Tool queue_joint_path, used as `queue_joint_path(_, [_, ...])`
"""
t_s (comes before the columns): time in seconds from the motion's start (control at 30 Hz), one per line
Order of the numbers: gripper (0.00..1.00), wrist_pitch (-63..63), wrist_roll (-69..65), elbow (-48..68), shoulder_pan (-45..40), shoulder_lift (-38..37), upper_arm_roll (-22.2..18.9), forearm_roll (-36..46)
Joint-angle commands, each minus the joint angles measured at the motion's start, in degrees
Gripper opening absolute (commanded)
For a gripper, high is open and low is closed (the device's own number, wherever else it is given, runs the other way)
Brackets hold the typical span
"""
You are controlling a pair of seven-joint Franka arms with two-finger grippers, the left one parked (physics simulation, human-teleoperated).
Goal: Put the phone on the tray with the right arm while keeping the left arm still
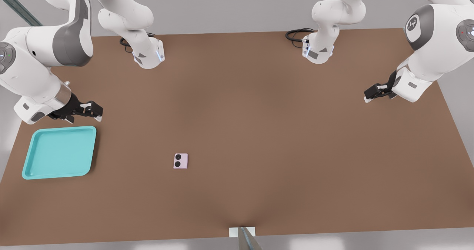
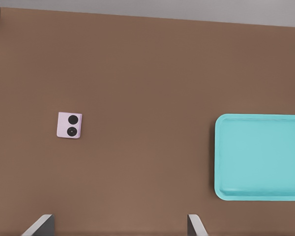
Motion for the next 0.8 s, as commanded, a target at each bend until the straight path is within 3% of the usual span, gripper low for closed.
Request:
queue_joint_path(0.0, [1.0,0.0,-0.7,0.1,-0.2,0.2,0.0,0.0])
queue_joint_path(0.07, [1.0,0.8,0.1,0.2,0.5,1.7,0.0,0.0])
queue_joint_path(0.27, [1.0,17.6,22.8,0.2,14.5,18.9,0.3,-1.5])
queue_joint_path(0.4, [1.0,25.8,27.1,0.0,14.3,28.8,0.4,2.5])
queue_joint_path(0.77, [1.0,31.7,31.6,-1.7,14.4,35.0,1.2,5.9])
